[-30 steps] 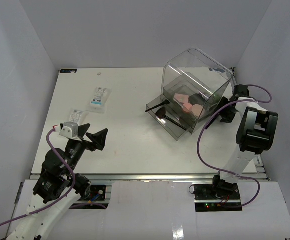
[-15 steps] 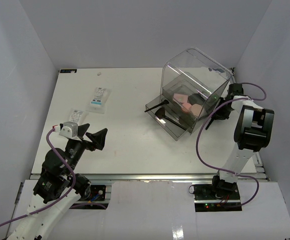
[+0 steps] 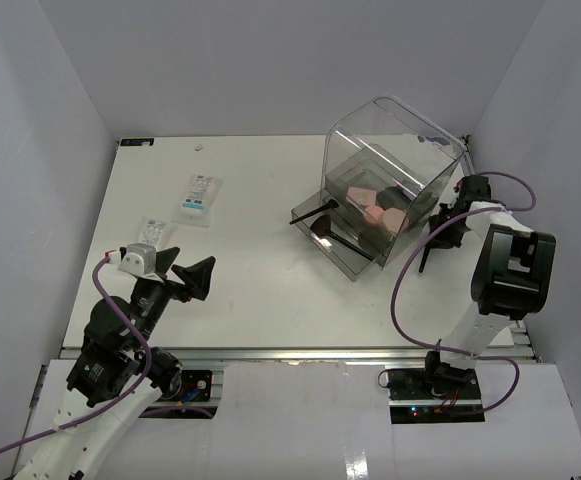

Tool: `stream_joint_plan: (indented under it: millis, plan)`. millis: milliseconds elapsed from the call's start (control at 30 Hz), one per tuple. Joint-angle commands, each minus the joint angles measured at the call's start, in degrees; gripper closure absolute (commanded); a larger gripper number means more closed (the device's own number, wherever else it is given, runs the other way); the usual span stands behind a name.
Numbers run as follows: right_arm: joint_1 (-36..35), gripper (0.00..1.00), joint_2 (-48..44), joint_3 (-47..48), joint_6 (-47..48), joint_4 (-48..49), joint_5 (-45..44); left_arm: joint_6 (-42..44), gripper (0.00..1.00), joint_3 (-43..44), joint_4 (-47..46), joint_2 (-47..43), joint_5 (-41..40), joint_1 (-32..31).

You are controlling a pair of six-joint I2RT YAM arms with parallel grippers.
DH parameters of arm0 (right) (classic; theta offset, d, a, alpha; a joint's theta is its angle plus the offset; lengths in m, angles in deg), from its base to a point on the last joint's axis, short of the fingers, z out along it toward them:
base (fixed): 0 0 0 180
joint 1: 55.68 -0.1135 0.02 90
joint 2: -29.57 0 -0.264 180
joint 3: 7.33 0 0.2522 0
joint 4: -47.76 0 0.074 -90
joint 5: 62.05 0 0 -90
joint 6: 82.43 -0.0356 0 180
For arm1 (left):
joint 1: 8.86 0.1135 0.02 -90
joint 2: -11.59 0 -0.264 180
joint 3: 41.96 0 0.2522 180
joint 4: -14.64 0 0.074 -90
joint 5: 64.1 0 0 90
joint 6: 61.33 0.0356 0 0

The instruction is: Organize the makeup

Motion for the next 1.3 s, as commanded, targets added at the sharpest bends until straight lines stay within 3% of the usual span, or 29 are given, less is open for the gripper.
stream_joint_plan:
  millis: [0,333,667,833,1000,1100,1267]
  plan:
    - [2.93,0.86,-9.64,-3.6,1.92,-0.67,5.18,0.1,0.02,-0.12,-0.32,-0.44,-0.2,0.35]
    - [15.09,0.92,-27.24,-8.0,9.45,-0.15,19.25,0.1,0.02,-0.12,-0.33,-0.53,0.07,0.35]
    - [14.19,0.92,-47.65,1.52,20.43,4.05,31.78,0.1,0.02,-0.12,-0.36,-0.14,-0.02,0.35]
    - [5.72,0.92,-50.25,8.34,21.23,6.13,37.94,0.1,0.02,-0.21,-0.45,0.27,0.16,0.35]
    - [-10.98,0.92,-43.77,17.06,17.98,3.44,38.99,0.26,0.02,-0.21,-0.63,0.6,0.73,0.35]
    - [-15.93,0.92,-40.63,17.28,16.07,5.06,41.2,0.4,0.02,-0.38,-0.84,0.79,1.25,0.35]
    - [-29.6,0.92,-33.45,16.98,22.84,3.3,30.34,0.55,0.02,-0.46,-1.24,2.55,1.84,0.35]
